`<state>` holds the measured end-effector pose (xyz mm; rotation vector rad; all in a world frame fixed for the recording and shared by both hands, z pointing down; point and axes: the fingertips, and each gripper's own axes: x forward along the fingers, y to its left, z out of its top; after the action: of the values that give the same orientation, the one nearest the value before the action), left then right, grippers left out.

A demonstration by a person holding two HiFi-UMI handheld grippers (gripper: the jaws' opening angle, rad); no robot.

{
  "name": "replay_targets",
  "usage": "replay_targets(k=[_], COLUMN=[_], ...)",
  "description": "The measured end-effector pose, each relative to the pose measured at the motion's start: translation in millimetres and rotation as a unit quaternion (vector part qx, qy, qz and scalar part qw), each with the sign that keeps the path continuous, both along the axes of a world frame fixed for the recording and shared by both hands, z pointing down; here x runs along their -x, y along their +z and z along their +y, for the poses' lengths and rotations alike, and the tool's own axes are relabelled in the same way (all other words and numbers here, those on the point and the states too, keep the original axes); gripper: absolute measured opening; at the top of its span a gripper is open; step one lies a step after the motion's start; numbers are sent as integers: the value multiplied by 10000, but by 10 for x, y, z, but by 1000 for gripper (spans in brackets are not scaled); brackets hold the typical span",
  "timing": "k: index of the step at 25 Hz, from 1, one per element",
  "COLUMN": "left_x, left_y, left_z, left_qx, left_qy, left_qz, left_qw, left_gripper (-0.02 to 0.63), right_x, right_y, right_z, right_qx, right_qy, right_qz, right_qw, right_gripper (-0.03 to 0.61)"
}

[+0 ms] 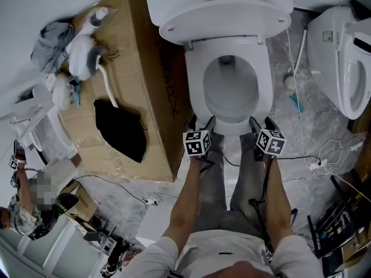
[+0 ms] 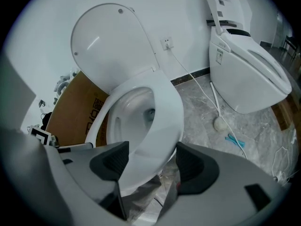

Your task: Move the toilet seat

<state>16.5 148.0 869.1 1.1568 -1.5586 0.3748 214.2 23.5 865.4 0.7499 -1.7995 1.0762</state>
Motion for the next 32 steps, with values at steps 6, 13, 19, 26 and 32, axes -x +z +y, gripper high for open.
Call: replay_targets(k=[6,13,19,26,32], left_x=[22,53,89,141,191], left_y=[-151,-336,-496,-700,-854], left_z=[-30,-52,-103,-154,-211], left_qx=[-98,-226,-357,-420,-426], left_qy=[-82,-223,-319,-375,-367], left_qz=[-1,-18,-6,-139,-317], left_qw=[9999,9995,9989,9983,9979], left_gripper=[328,328,328,328,328], right_x=[25,65,105,147,192], right_y=[-171,-379,-555,-753,-894], right_z=[-46,-92,-159,-218,-276], right_qx=[-52,-56,-85,-76,-97], right_qy=[159,400,488,549,588], right_qz=[-145,-334,-462,-541,-610], right_qw=[9998,9986,9977,9970,9964], right_gripper=[336,336,336,336,336])
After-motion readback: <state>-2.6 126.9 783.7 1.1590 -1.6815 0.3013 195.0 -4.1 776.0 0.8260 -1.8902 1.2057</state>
